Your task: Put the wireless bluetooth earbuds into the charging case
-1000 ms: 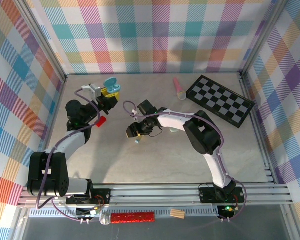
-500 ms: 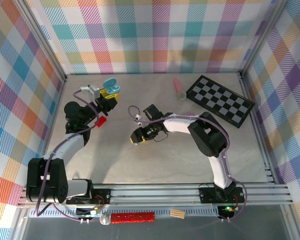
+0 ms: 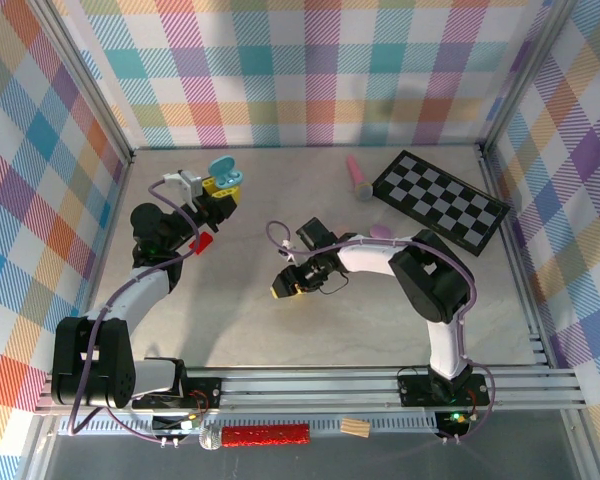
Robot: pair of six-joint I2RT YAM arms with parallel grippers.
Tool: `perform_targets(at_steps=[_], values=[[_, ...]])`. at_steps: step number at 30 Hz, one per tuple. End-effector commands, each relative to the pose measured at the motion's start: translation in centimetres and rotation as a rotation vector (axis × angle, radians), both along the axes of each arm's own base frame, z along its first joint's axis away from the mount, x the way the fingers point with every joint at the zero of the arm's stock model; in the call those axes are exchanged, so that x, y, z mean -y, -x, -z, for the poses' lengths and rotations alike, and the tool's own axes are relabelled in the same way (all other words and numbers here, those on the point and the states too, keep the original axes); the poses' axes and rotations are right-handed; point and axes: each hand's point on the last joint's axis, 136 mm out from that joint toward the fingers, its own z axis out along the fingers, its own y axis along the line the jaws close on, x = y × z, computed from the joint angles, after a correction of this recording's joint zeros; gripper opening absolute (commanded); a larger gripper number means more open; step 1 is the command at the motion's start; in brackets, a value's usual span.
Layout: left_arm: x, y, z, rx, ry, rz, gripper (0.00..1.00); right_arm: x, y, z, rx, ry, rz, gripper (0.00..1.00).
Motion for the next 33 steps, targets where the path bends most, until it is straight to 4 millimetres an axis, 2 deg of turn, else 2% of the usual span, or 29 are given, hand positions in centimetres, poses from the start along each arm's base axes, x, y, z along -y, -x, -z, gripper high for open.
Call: perform_targets(at_steps=[1,8,15,25,33], values=[[0.2,0.3,-1.2,0.051,-0.007,0.0,0.35,-0.5,-1.5,-0.4,0.013,-0.008,-0.002,0.56],[0.2,0.5,-1.0,0.042,-0.013,0.0,0.35,-2.5,-2.9,0.5,0.003,-0.013,-0.045,0.56],[0.5,0.2,-0.8,0.041,-0.012,0.008,0.35,-3.4,-2.3,1.3,0.009,0.013,-0.099,0.56],[0.6,0.5,-1.0,0.05,-0.009,0.008,0.35,-3.3,-0.3,1.5,0.01,0.054,-0.149,0.49],[0.6,0.6,-1.1,0.054,-0.008,0.009,0.35,-2.8,0.2,1.9,0.01,0.071,-0.154,0.43]])
